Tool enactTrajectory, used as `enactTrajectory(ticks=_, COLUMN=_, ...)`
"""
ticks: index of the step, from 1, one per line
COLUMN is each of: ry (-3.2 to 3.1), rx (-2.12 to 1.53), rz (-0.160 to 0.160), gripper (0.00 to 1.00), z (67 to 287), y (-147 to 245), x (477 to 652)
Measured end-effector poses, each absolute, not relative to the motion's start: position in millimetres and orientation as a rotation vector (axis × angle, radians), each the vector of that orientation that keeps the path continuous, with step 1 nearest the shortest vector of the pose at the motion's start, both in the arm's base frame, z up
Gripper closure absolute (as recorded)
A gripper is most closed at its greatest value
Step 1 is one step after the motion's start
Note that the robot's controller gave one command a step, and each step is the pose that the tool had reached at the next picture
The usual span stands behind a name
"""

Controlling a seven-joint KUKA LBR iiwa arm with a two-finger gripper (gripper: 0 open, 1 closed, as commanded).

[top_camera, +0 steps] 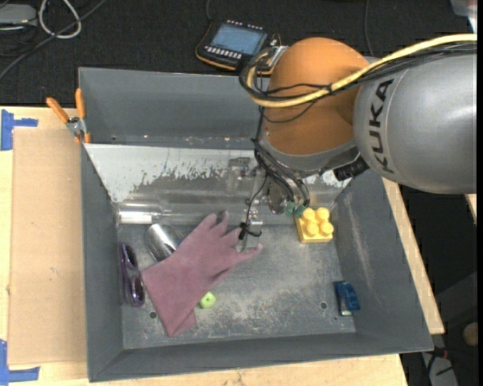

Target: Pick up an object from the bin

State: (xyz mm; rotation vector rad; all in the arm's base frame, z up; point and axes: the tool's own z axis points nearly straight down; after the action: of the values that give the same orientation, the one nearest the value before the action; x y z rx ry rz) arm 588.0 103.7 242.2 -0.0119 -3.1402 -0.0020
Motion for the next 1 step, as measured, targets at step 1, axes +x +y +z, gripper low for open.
enactTrajectory(ticks=1, ry=-3.140, rx=-0.012, rz=-0.002, gripper=0.00, z=242.2, y=103.7, x=588.0)
